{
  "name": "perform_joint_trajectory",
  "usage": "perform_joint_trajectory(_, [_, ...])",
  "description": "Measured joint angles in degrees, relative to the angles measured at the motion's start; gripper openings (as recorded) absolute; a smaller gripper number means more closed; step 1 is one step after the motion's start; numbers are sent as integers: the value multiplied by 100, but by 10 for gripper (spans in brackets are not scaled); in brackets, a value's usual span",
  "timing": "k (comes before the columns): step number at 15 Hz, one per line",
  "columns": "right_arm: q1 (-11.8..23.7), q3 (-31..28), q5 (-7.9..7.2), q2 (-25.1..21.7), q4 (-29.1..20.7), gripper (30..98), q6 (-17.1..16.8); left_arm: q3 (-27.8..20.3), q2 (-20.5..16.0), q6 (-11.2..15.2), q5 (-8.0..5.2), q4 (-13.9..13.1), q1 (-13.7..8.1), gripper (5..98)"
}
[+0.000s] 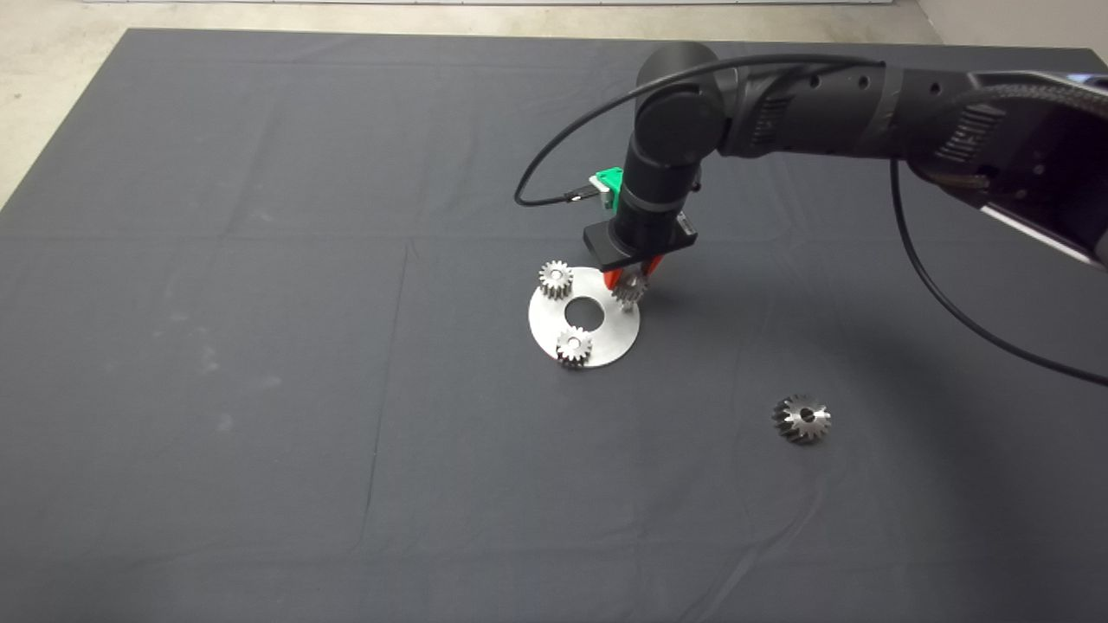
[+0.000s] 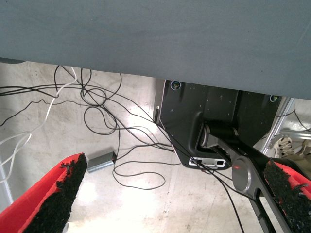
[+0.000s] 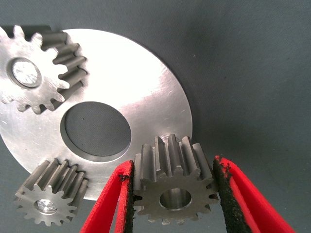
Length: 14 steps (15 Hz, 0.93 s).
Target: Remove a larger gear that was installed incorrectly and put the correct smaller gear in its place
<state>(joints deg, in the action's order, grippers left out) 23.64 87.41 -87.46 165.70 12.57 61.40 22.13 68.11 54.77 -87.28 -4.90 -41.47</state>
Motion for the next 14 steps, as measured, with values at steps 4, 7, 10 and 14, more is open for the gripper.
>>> perform_joint_trajectory(4, [-33, -37, 4, -11, 0, 374, 6, 0, 30, 0, -1, 0, 0, 944])
perform_joint_trajectory(7, [-35, -56, 6, -62, -1, 374, 15, 0, 28, 0, -1, 0, 0, 944])
perform_joint_trajectory(10, [-107, -59, 85, -145, -1, 374, 15, -2, 33, 0, 0, 0, 0, 944])
perform_joint_trajectory(14, [-110, -111, 127, -235, -4, 375, 15, -2, 46, 0, -1, 0, 0, 944])
